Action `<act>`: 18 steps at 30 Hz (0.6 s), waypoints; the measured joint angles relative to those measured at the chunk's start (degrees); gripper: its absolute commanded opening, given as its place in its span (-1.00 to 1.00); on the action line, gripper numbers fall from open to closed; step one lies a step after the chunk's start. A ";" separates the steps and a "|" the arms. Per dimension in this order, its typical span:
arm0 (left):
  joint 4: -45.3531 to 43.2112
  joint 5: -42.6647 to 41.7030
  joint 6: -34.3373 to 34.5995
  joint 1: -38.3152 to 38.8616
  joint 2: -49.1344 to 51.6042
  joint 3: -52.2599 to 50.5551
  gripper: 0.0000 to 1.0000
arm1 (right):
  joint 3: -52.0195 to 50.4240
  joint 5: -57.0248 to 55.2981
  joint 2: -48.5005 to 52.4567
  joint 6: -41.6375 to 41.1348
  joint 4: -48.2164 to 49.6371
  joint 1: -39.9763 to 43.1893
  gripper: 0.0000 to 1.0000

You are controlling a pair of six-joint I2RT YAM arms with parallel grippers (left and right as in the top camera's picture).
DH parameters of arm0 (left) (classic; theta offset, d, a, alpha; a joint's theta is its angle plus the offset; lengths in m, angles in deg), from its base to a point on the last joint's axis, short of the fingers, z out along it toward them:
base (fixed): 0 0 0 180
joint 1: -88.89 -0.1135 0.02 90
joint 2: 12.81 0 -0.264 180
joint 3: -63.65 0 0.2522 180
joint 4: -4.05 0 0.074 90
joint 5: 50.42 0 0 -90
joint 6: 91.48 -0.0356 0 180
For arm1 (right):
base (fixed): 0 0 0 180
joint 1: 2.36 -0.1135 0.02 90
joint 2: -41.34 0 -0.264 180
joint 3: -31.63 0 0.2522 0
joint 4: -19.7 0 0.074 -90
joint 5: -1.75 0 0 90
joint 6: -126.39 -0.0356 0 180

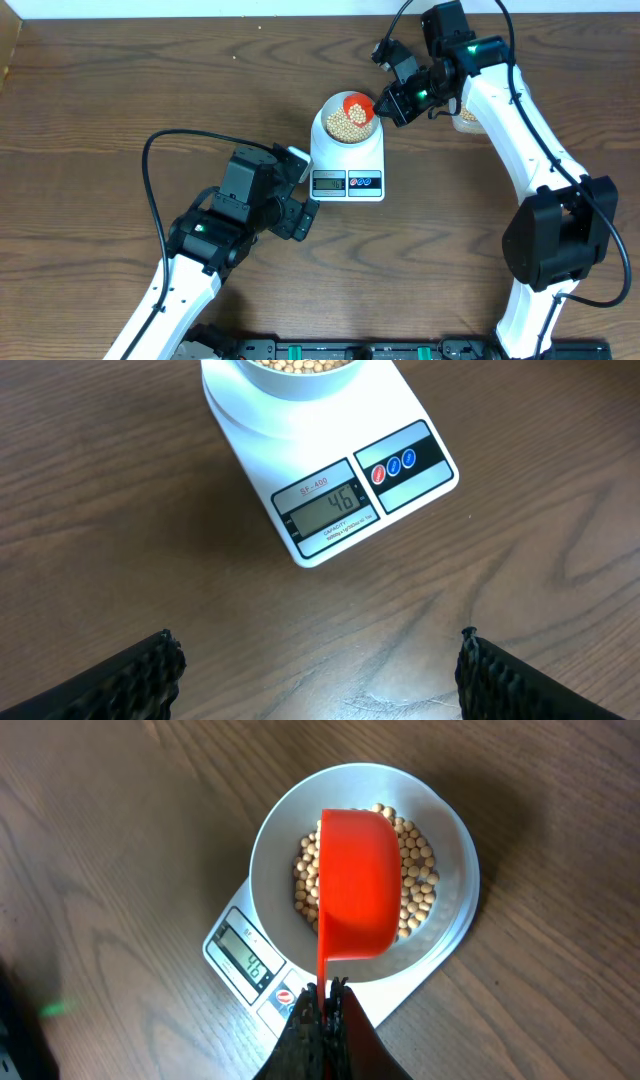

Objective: Scoop item into bowl and weigh 50g on scale
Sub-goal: 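Tilt scoop further over bowl to pour more beans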

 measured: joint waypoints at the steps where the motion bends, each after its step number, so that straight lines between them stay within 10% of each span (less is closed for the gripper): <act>1: 0.00 -0.02 0.00 0.00 0.00 0.00 0.79 | 0.00 -0.02 0.00 0.09 0.00 0.00 -0.98; 18: 0.00 0.00 -0.02 0.00 0.00 0.00 0.79 | 0.00 2.10 0.00 0.09 0.00 0.02 -0.98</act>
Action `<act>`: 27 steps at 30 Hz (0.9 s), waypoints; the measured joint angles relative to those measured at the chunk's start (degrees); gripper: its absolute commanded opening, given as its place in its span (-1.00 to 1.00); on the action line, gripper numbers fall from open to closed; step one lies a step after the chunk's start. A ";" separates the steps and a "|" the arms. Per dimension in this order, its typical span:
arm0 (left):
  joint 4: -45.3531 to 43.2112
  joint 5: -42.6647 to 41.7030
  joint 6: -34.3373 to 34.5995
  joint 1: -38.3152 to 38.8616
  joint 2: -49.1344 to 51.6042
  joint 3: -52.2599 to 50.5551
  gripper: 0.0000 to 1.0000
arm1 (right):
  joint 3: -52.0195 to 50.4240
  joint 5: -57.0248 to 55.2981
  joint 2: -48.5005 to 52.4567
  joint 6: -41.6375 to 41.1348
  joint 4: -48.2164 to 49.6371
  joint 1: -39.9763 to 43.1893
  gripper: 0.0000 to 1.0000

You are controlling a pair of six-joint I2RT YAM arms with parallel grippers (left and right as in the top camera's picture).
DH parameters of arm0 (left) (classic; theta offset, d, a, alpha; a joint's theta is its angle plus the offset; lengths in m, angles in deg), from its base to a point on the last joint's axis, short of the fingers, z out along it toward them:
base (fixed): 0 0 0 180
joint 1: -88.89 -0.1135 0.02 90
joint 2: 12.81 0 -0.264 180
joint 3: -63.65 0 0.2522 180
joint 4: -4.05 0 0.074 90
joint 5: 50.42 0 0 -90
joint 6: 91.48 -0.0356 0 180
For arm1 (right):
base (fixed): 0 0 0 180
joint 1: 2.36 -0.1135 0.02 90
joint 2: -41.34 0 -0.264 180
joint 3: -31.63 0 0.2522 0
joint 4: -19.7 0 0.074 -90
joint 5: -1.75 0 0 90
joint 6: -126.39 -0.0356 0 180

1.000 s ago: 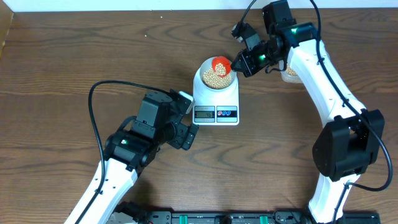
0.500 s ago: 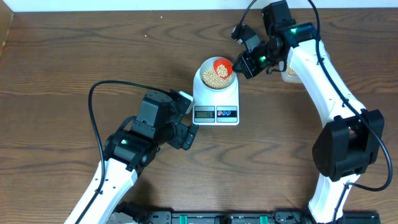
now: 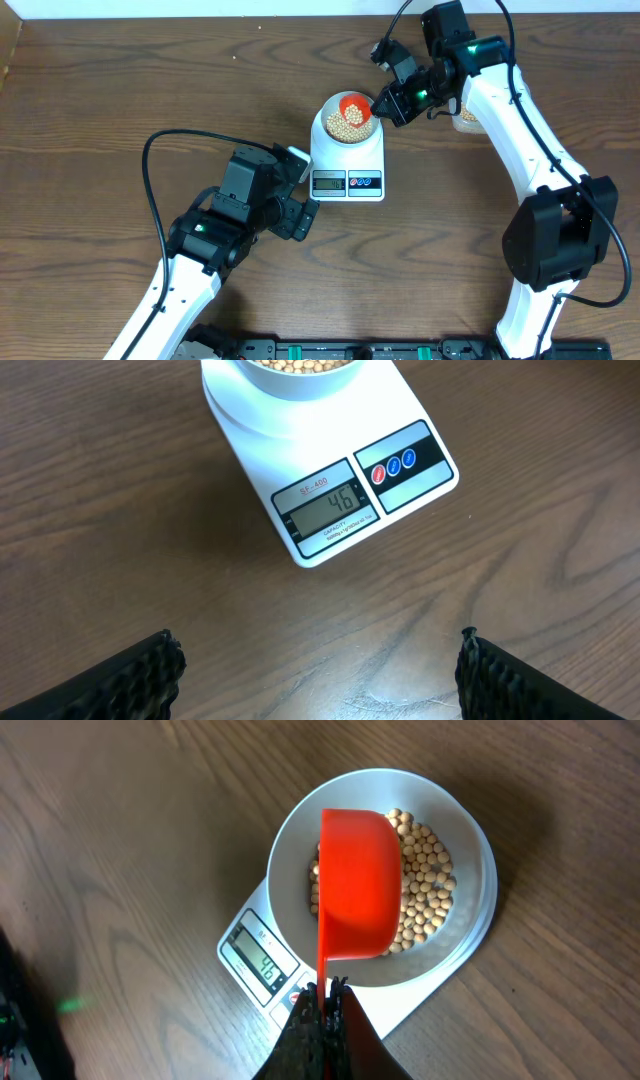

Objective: Scoop item into bowl and weigh 50g on scale
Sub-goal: 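Tilt scoop further over bowl to pour more beans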

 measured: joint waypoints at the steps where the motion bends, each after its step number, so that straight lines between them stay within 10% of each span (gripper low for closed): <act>1: 0.00 0.00 0.02 0.00 0.00 0.00 0.79 | 0.00 -0.11 0.00 0.00 0.00 0.00 -0.98; 27: 0.00 0.00 0.02 0.00 0.00 0.00 0.79 | 0.00 -6.84 0.00 0.00 0.00 -3.52 -0.98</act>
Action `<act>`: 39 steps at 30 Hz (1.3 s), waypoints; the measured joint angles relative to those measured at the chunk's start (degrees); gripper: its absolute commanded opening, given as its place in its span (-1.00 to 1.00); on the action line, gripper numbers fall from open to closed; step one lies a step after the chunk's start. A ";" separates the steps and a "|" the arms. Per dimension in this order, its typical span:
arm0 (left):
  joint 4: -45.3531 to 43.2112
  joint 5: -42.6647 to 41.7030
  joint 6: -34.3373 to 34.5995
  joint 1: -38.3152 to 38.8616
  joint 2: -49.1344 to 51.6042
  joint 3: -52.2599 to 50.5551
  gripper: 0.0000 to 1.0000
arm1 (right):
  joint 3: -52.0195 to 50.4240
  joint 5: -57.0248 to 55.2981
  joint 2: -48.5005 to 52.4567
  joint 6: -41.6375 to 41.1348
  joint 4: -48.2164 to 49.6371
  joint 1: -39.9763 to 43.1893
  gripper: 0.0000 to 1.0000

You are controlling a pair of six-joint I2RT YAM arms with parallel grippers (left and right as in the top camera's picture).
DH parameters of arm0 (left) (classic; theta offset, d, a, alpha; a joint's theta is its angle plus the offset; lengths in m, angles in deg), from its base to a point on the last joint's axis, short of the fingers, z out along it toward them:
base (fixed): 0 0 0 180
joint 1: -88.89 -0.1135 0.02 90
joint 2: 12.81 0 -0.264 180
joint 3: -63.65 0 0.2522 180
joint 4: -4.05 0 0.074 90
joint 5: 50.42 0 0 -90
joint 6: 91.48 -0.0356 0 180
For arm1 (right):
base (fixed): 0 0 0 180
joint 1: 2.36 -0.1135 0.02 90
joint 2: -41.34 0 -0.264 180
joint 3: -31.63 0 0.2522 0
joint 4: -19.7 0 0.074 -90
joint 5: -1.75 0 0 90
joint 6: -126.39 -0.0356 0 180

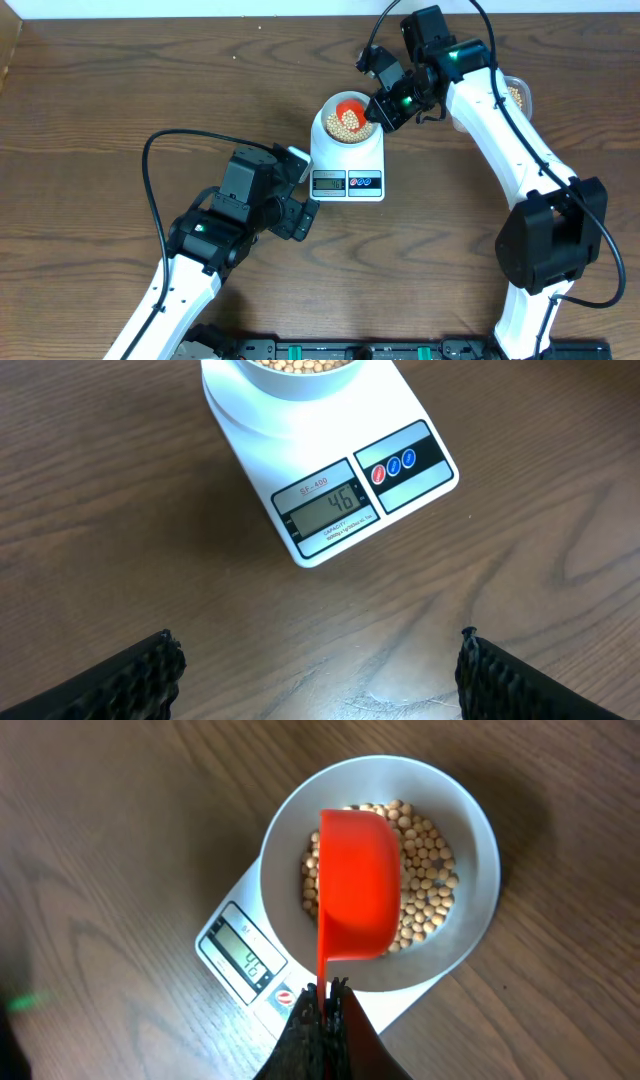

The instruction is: Scoop item into bowl and weigh 50g on scale

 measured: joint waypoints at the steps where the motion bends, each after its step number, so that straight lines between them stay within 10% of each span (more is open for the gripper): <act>1: 0.00 0.00 0.00 0.00 0.00 0.00 0.79 | 0.00 -0.15 0.00 0.00 0.00 0.00 -0.98; 39: 0.00 0.00 0.00 0.00 0.00 0.00 0.79 | 0.00 6.80 0.00 -0.02 -0.48 4.50 -0.98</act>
